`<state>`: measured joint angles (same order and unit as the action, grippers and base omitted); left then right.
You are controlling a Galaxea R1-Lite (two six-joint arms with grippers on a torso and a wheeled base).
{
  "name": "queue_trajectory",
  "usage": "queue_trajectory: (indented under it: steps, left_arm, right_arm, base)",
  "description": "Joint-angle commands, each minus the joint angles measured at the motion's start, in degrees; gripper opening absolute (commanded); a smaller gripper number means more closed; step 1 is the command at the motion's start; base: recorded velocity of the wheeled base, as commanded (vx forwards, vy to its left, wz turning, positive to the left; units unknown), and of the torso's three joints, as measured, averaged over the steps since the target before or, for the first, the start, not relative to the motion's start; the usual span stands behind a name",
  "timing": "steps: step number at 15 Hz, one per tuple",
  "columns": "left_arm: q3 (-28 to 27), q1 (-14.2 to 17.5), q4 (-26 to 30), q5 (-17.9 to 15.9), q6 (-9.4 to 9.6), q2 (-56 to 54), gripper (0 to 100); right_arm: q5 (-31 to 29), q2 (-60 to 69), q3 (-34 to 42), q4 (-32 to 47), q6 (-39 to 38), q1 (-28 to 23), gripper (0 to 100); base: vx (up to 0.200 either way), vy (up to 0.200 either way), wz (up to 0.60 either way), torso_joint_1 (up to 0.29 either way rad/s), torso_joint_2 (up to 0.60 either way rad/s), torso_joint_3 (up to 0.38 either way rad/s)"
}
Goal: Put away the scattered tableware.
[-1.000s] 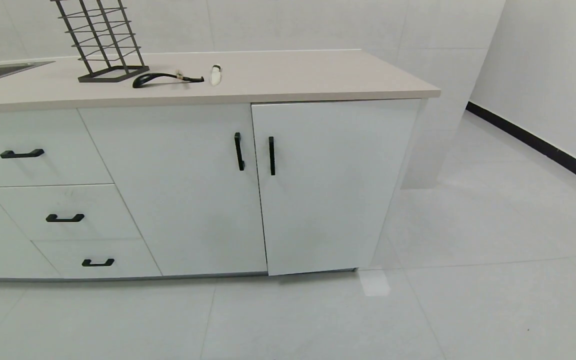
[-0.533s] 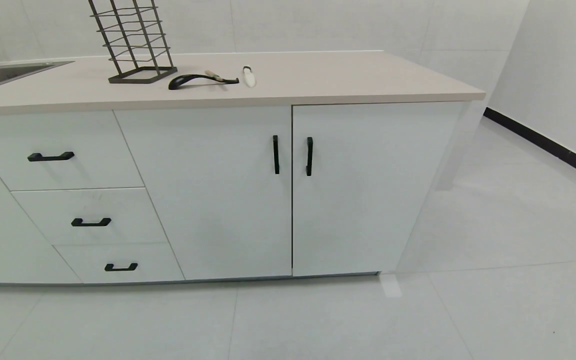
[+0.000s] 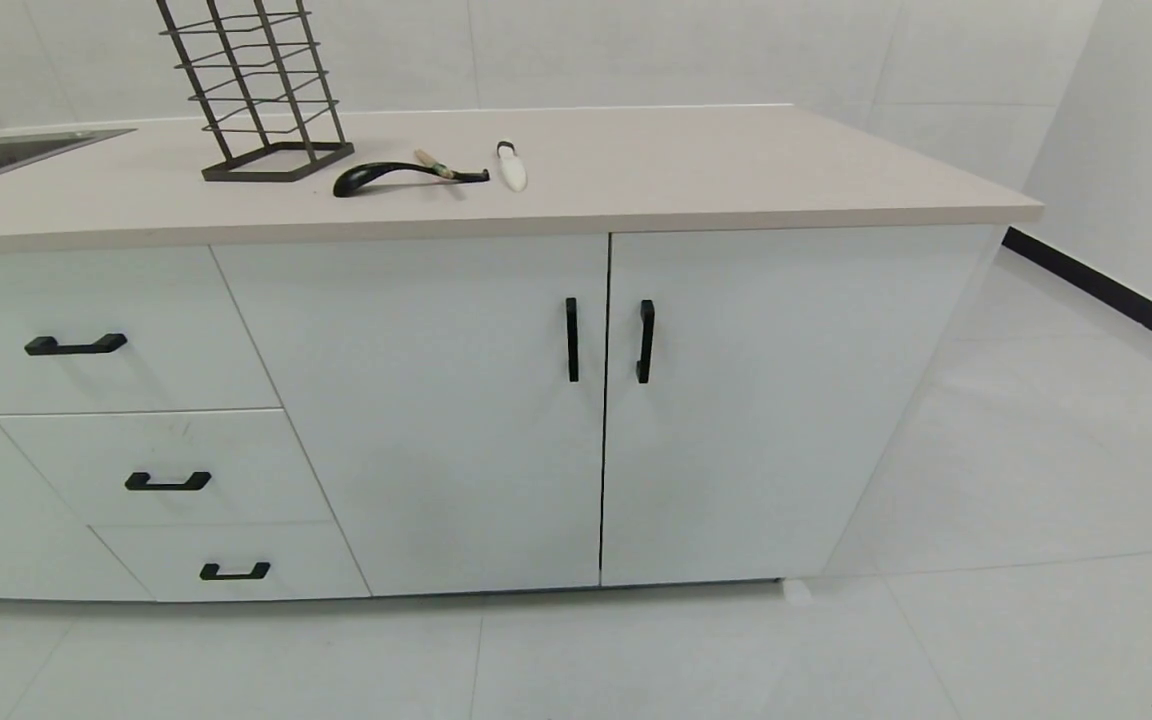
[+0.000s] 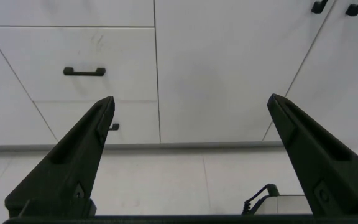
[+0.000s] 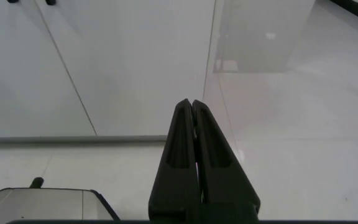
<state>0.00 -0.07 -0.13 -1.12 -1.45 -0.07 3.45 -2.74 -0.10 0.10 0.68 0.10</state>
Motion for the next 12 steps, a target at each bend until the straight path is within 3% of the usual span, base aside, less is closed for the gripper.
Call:
queue_trajectory:
  steps: [1,12]
  left_arm:
    - [0.00,0.07,-0.04,0.07,-0.40,0.07,100]
    - [0.00,-0.01,-0.04,-0.02,-0.22,0.07,100]
  right_arm:
    - [0.07,2.48,0.10,-0.10,0.02,-0.01,0]
    - [-0.02,2.74,0.10,-0.10,-0.16,-0.01,0]
  base:
    - [0.000,0.200,0.00,-0.002,0.00,0.002]
    - [0.000,0.200,0.00,0.002,0.00,0.003]
